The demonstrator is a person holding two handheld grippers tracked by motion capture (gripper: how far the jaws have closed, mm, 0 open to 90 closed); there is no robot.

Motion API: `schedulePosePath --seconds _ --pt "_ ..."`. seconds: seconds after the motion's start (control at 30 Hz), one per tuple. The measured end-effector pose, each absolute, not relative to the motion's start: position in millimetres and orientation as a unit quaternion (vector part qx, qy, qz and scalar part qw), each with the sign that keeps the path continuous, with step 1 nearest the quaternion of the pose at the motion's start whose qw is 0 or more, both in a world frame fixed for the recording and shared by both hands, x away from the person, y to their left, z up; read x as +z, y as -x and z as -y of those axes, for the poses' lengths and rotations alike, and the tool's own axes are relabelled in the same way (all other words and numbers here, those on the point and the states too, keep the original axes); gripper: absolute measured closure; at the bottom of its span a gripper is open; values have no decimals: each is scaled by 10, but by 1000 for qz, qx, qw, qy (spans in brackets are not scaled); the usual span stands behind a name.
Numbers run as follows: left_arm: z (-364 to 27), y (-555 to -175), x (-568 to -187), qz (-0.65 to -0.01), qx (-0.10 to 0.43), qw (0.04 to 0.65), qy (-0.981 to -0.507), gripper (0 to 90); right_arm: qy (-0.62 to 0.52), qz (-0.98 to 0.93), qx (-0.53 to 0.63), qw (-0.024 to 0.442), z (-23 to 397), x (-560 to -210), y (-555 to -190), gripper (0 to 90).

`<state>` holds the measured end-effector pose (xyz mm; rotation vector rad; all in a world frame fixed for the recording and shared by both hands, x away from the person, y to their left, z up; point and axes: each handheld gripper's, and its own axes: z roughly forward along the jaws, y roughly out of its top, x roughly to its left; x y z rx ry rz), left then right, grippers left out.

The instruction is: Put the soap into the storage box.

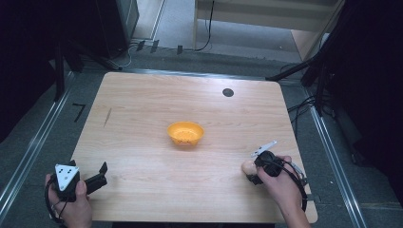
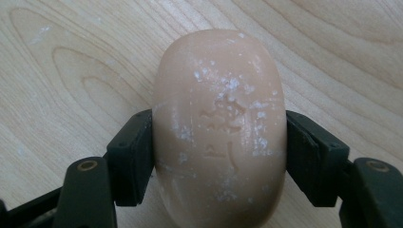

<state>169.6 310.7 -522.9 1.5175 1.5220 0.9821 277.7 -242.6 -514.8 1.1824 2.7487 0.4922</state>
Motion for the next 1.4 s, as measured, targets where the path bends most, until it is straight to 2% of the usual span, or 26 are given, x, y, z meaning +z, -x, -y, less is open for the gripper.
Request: schedulePosePath --seconds 0.73,1.0,1.4 --pt "-3104 -1702 -5229 -598 384 377 -594 0 -385 -906 167 56 2441 -5150 -2778 335" --pt "-3110 -1702 -5229 -598 382 378 -594 0 -367 -915 163 39 2448 -5130 -2838 335" --pt "-3105 -1702 -5228 -598 382 378 -595 0 -327 -929 167 44 2362 -4922 -2928 335"
